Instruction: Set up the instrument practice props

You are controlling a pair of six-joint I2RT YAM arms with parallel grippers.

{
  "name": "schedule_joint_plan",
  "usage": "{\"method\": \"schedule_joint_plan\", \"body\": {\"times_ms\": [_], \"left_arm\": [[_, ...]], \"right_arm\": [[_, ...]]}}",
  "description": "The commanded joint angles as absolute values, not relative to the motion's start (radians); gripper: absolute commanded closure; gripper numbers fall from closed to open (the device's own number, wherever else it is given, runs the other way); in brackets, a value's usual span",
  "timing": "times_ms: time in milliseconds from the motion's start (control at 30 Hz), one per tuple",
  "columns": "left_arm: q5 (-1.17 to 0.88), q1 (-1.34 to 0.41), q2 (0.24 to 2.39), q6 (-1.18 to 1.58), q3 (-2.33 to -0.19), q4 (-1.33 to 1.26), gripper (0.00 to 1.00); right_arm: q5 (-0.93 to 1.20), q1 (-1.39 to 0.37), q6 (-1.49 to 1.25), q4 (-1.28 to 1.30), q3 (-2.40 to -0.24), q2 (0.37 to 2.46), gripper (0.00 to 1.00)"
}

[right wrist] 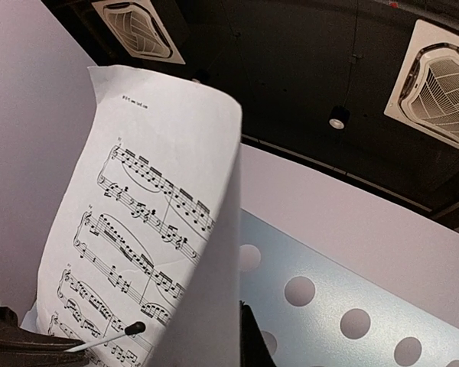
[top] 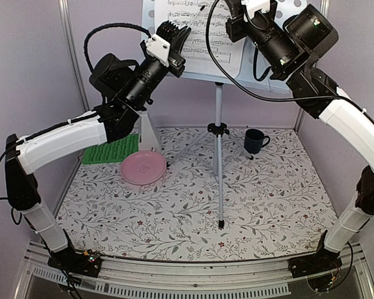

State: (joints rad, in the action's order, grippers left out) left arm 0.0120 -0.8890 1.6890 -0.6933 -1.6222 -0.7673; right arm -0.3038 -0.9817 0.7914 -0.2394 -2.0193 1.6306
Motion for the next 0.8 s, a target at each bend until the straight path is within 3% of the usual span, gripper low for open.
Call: {"method": "schedule_joint_plan", "body": {"times_ms": [0,767], "left_arm": [[-0.049,-0.913,1.667,-0.698,-1.609,-0.724,1.0],[-0.032,-0.912,1.686,-0.732,-1.62,-0.707,1.0]], "right_arm": [[-0.229,-0.982,0.858,-0.258,-2.072,1.657,1.0],[-0.176,-0.964,0.784,-0.249,-2.132,1.742,1.0]]}}
